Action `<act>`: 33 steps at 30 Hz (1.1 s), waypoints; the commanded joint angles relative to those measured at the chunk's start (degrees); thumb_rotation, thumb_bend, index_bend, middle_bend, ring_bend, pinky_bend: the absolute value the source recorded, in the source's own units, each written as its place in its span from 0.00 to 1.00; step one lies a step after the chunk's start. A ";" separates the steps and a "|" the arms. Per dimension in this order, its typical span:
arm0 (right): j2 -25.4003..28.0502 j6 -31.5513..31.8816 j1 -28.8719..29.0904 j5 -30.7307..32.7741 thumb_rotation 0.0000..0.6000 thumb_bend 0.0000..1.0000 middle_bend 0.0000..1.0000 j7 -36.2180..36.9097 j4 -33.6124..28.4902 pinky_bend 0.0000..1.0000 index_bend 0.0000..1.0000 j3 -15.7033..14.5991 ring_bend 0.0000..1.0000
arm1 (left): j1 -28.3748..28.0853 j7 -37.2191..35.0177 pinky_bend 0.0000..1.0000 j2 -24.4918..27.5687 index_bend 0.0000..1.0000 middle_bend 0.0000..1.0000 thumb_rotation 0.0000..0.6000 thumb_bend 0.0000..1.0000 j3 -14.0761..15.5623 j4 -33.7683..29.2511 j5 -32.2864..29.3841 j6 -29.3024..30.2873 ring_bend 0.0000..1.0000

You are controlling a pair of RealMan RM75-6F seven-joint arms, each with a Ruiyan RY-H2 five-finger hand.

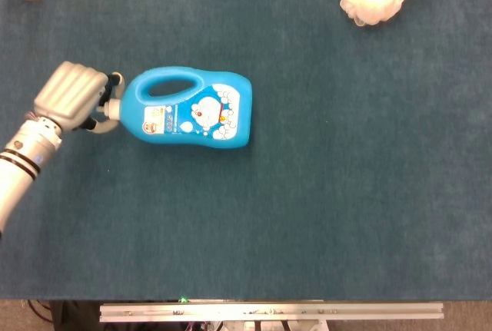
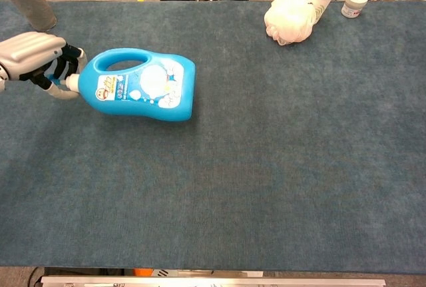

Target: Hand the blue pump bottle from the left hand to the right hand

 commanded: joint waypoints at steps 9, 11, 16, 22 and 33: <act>2.88 -9.84 7.60 1.66 1.00 0.20 0.34 0.86 -4.52 0.37 0.36 2.98 0.31 | 0.61 2.95 0.78 4.36 0.63 0.73 1.00 0.33 -0.09 -2.80 4.83 8.03 0.64; 2.86 -11.69 9.52 3.02 1.00 0.20 0.34 0.53 -5.40 0.37 0.36 4.12 0.31 | 0.83 4.23 0.78 4.70 0.63 0.73 1.00 0.33 0.10 -3.55 5.53 9.08 0.64; 2.72 -17.53 14.93 8.28 1.00 0.20 0.34 -0.84 -7.15 0.37 0.36 6.87 0.31 | 1.76 7.45 0.78 5.19 0.63 0.73 1.00 0.33 0.32 -6.11 6.80 11.99 0.63; 2.39 -24.59 21.34 16.74 1.00 0.20 0.34 -1.98 -8.70 0.37 0.36 9.64 0.31 | 2.43 11.14 0.78 5.29 0.63 0.73 1.00 0.33 0.28 -8.82 8.09 14.54 0.63; -0.21 -35.99 35.12 34.63 1.00 0.20 0.34 -3.89 -7.24 0.37 0.36 13.76 0.31 | 1.72 16.31 0.78 5.05 0.62 0.73 1.00 0.33 -0.01 -14.20 9.24 14.56 0.62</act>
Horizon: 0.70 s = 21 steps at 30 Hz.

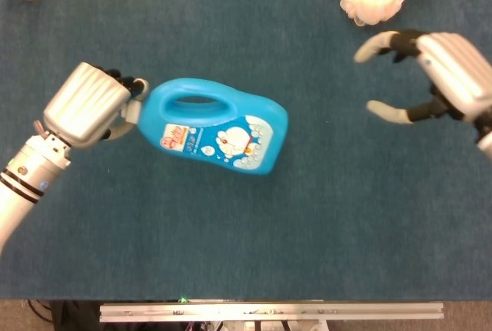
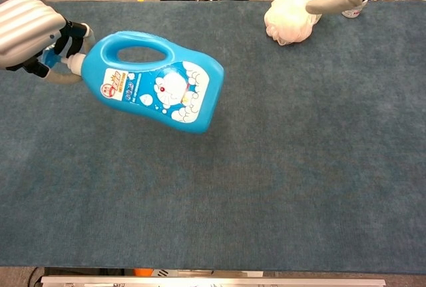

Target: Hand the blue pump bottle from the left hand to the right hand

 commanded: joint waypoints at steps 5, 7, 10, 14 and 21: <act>-2.97 -4.95 10.75 13.39 1.00 0.20 0.34 -4.62 1.85 0.37 0.36 1.73 0.31 | -0.54 2.93 0.78 -0.96 0.62 0.73 1.00 0.33 -0.79 -2.18 0.37 0.35 0.62; -3.75 -5.04 13.09 16.34 1.00 0.20 0.34 -5.99 2.38 0.37 0.36 1.52 0.31 | -0.65 3.53 0.78 -1.08 0.62 0.73 1.00 0.33 -0.99 -2.56 0.33 0.38 0.62; -5.37 -4.80 16.86 21.28 1.00 0.20 0.34 -8.11 3.49 0.37 0.36 0.94 0.31 | -0.73 4.71 0.78 -1.34 0.62 0.73 1.00 0.33 -1.34 -2.92 0.23 0.62 0.62; -7.82 -4.93 21.69 27.83 1.00 0.20 0.34 -9.92 5.41 0.37 0.36 0.12 0.31 | -0.67 6.76 0.78 -1.98 0.62 0.73 1.00 0.33 -1.81 -3.35 0.10 1.21 0.61; -12.59 -3.35 28.80 35.45 1.00 0.20 0.34 -14.84 8.87 0.37 0.36 -2.44 0.31 | -0.96 7.73 0.78 -2.39 0.62 0.72 1.00 0.33 -1.94 -3.65 0.13 1.02 0.61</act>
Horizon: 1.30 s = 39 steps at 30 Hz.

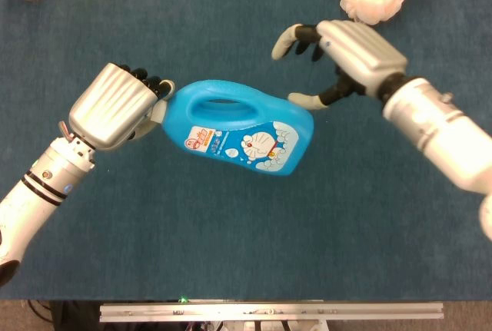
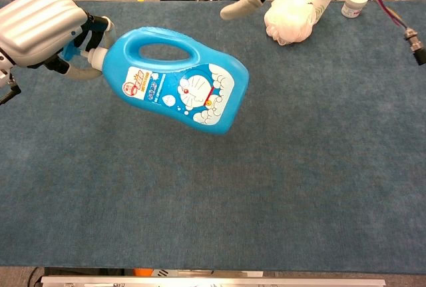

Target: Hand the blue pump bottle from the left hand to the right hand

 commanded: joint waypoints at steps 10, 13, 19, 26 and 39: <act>-10.38 5.25 11.51 11.32 1.00 0.20 0.34 -9.12 7.00 0.37 0.36 -2.63 0.31 | -0.86 0.61 0.78 -0.54 0.62 0.72 1.00 0.33 -1.06 -1.55 -0.01 0.13 0.61; -11.69 6.05 13.31 13.11 1.00 0.20 0.34 -10.79 7.58 0.37 0.36 -2.66 0.31 | -1.14 0.87 0.78 -0.79 0.62 0.72 1.00 0.33 -1.14 -1.53 -0.01 -0.14 0.61; -13.24 7.51 15.26 15.68 1.00 0.20 0.34 -13.00 8.48 0.37 0.36 -2.60 0.31 | -1.29 0.90 0.78 -0.95 0.62 0.72 1.00 0.33 -1.05 -1.49 0.00 -0.25 0.61; -13.10 6.78 15.08 16.53 1.00 0.20 0.34 -14.00 9.19 0.37 0.36 -3.39 0.31 | -1.35 0.63 0.78 -0.54 0.62 0.72 1.00 0.33 -0.99 -1.63 0.21 -0.06 0.61; -17.12 9.01 16.35 14.87 1.00 0.20 0.34 -17.42 11.04 0.37 0.36 -4.63 0.28 | -2.00 1.22 0.78 -0.35 0.62 0.72 1.00 0.33 -0.95 -2.33 1.75 0.21 0.61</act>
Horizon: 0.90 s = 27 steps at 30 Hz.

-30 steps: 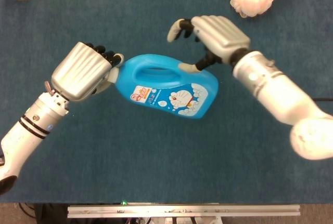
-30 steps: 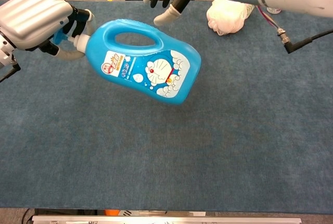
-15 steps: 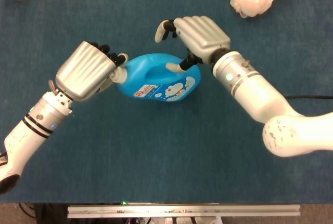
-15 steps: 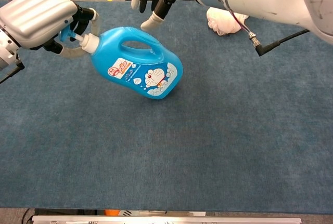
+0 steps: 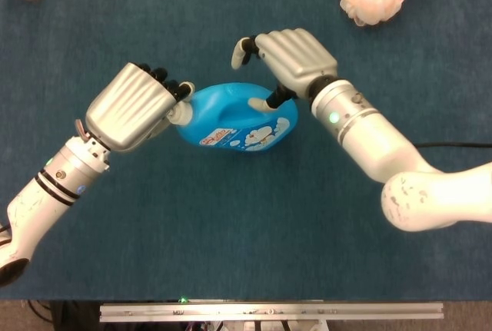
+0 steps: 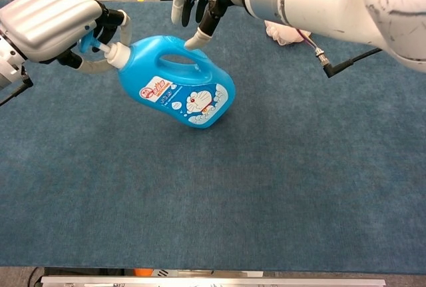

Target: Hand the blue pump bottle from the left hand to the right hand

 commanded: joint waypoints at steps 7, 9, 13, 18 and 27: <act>-3.43 2.54 1.73 -0.19 1.00 0.20 0.34 -3.39 1.06 0.37 0.36 -0.03 0.28 | -0.61 0.08 0.78 0.05 0.62 0.72 1.00 0.33 -0.09 -0.09 0.61 -0.25 0.60; -3.69 2.75 1.76 0.00 1.00 0.20 0.34 -3.46 0.83 0.37 0.36 0.42 0.28 | -0.73 -0.15 0.78 0.17 0.62 0.72 1.00 0.33 -0.26 -0.07 0.49 -0.27 0.60; -3.65 2.76 1.60 0.03 1.00 0.20 0.34 -3.90 0.55 0.37 0.36 0.68 0.28 | -0.94 -0.68 0.78 0.57 0.62 0.73 1.00 0.33 -0.23 0.06 0.68 -0.39 0.60; -3.13 1.60 0.40 0.09 1.00 0.20 0.34 -2.02 0.84 0.37 0.36 1.98 0.28 | -0.80 -1.18 0.78 0.68 0.62 0.74 1.00 0.33 -0.11 -0.03 1.04 0.19 0.60; 1.45 -1.44 -1.86 -1.22 1.00 0.20 0.34 0.91 -0.58 0.37 0.36 3.90 0.28 | -0.92 -2.20 0.78 1.24 0.63 0.74 1.00 0.33 -0.71 0.03 0.22 0.34 0.60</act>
